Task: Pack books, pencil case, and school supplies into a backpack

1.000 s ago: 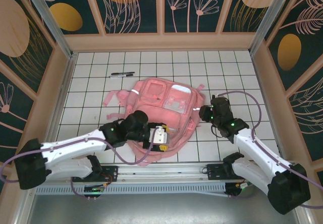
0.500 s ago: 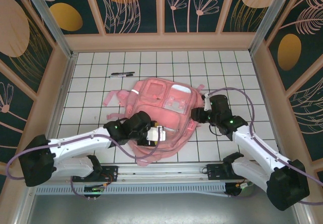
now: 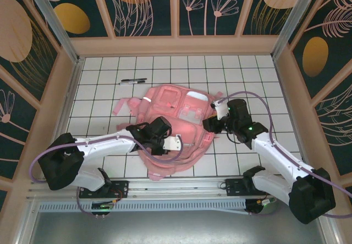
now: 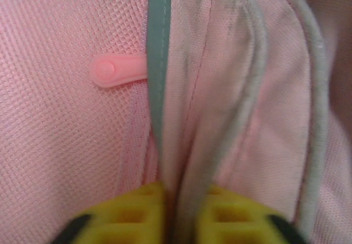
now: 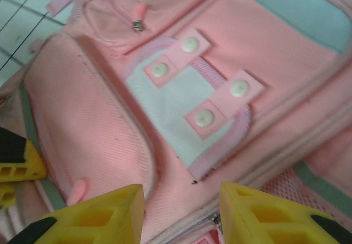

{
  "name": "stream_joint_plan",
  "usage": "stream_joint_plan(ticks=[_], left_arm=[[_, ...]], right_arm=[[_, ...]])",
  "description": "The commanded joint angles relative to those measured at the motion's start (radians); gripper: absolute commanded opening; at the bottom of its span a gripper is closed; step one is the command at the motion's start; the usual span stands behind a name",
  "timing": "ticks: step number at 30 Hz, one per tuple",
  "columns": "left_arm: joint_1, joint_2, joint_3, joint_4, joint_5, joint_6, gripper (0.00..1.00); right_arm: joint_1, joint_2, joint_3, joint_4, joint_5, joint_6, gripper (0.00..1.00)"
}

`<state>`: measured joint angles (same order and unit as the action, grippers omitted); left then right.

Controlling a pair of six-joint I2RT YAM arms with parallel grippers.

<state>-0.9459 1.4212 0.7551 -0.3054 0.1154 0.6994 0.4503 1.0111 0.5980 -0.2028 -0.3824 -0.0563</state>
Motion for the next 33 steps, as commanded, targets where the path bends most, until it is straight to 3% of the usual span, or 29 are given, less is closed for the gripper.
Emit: stream_joint_plan(ticks=[1,5,9,18,29,30,33], left_arm=[[0.026,-0.022,0.034,-0.016,0.066,0.034,0.0],[0.054,-0.122,-0.007,0.049,0.214,0.086,0.0],[0.071,-0.146,0.0,0.066,0.297,0.1,0.0],[0.101,-0.166,0.0,0.123,0.366,0.079,0.0],[0.111,-0.162,-0.012,0.16,0.415,0.075,0.0],[0.112,-0.16,-0.013,0.164,0.414,0.074,0.0],[0.112,-0.145,0.007,0.172,0.396,0.05,0.0]], right_arm=[[-0.004,0.002,0.064,-0.09,-0.134,-0.328,0.4],[-0.007,-0.014,0.07,-0.246,-0.252,-0.791,0.42],[-0.02,0.012,-0.004,-0.193,-0.306,-1.003,0.42],[0.016,0.085,-0.012,-0.154,-0.318,-1.0,0.41],[0.04,0.066,-0.116,0.069,-0.19,-0.858,0.39],[0.045,0.067,-0.114,0.064,-0.188,-0.865,0.37],[0.066,0.067,-0.093,0.003,-0.235,-0.902,0.09]])
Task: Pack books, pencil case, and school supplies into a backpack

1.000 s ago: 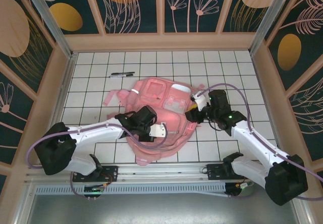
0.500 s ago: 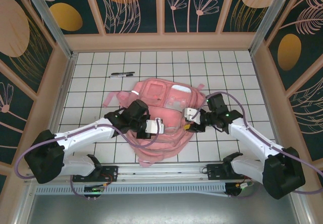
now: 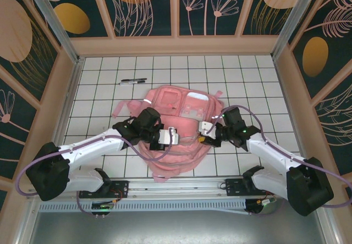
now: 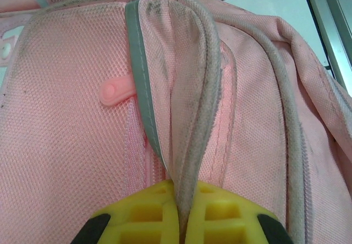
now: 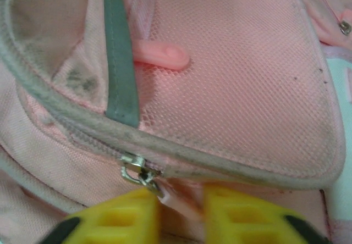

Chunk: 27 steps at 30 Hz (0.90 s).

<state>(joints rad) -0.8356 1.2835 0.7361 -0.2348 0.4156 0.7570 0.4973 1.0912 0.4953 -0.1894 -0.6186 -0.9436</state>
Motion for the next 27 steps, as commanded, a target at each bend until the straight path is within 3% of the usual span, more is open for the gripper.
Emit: stream_joint_plan(ticks=[1,9,17,19,23,27], left_arm=[[0.002,0.002,0.038,0.1,0.094,-0.015,0.0],[0.006,0.11,0.118,0.184,0.047,-0.173,0.0],[0.007,0.27,0.272,0.218,0.116,-0.251,0.0],[0.008,0.306,0.298,0.228,0.158,-0.261,0.0],[0.007,0.356,0.336,0.219,0.199,-0.301,0.01],[0.009,0.309,0.282,0.227,0.15,-0.301,0.18]], right_arm=[[0.027,-0.017,0.019,-0.041,-0.006,-0.031,0.02],[0.044,-0.12,0.093,-0.329,-0.02,-0.106,0.0],[0.083,-0.121,0.083,-0.293,-0.081,0.063,0.03],[0.109,-0.113,0.075,-0.228,-0.119,0.14,0.07],[0.158,-0.104,0.057,-0.152,-0.17,0.186,0.27],[0.162,-0.115,0.088,-0.28,-0.222,0.038,0.33]])
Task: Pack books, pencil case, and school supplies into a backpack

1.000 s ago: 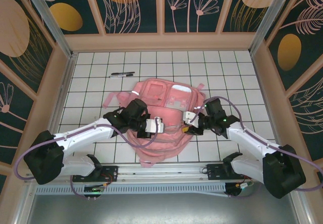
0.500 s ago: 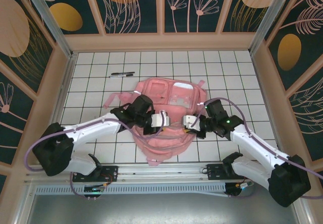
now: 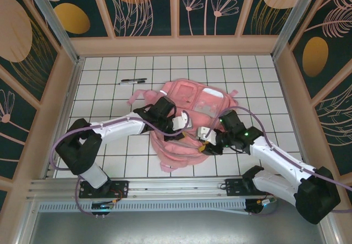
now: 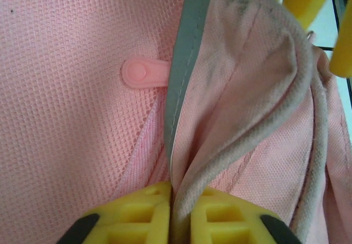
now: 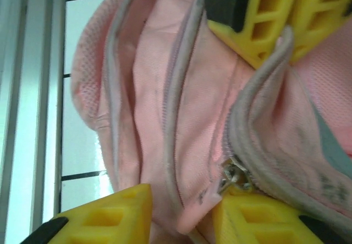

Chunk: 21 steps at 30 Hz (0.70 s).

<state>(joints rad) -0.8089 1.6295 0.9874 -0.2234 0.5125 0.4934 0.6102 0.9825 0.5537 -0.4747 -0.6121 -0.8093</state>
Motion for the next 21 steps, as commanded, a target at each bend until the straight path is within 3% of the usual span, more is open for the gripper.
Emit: stream_joint_plan(ticks=[1,7,11,15,21], left_arm=[[-0.014,-0.055,0.01,0.226,0.04,-0.047,0.26],[0.03,-0.119,-0.055,0.253,0.061,-0.185,0.4],[0.03,-0.172,-0.09,0.23,0.117,-0.302,0.47],[0.027,-0.235,-0.16,0.242,0.132,-0.466,0.49],[-0.076,-0.302,-0.194,0.223,-0.02,-0.603,0.56]], right_arm=[[0.049,-0.015,0.037,-0.034,-0.23,-0.136,0.34],[0.048,-0.1,0.048,-0.107,-0.238,-0.232,0.35],[0.036,-0.146,0.081,-0.167,-0.126,-0.28,0.35],[-0.057,-0.22,0.112,-0.211,-0.001,-0.361,0.37],[-0.152,-0.232,0.081,-0.204,0.189,-0.516,0.48]])
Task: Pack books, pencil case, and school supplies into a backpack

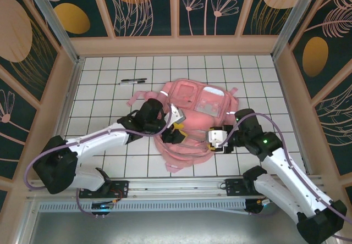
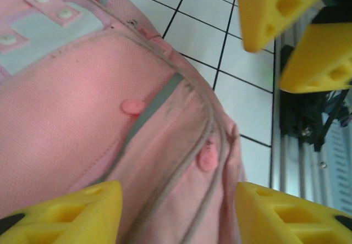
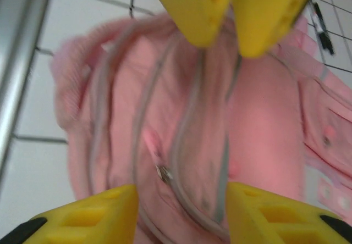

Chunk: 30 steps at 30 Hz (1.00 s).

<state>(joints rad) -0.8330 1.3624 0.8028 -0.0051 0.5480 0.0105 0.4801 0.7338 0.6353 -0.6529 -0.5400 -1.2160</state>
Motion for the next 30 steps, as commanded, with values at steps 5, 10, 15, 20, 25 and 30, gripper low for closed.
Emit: stream_joint_plan(ticks=[5,10,15,20,25,30], left_arm=[[-0.147,-0.014,-0.039,0.094,-0.092,-0.215,0.57],[-0.153,0.016,-0.066,0.128,-0.159,-0.202,0.57],[-0.157,0.071,-0.068,0.162,-0.188,-0.172,0.59],[-0.172,0.069,-0.101,0.229,-0.184,-0.113,0.61],[-0.179,0.06,-0.14,0.247,-0.219,-0.04,0.61],[-0.186,0.042,-0.2,0.3,-0.267,0.009,0.62]], right_arm=[[-0.023,0.097,-0.019,0.051,0.075,-0.138,0.52],[0.0,0.138,-0.075,0.185,0.069,-0.132,0.53],[0.025,0.156,-0.14,0.332,0.099,-0.085,0.53],[0.037,0.151,-0.153,0.369,0.079,-0.042,0.38],[0.057,0.165,-0.163,0.401,0.052,-0.017,0.14],[0.061,0.161,-0.158,0.428,0.02,0.006,0.0]])
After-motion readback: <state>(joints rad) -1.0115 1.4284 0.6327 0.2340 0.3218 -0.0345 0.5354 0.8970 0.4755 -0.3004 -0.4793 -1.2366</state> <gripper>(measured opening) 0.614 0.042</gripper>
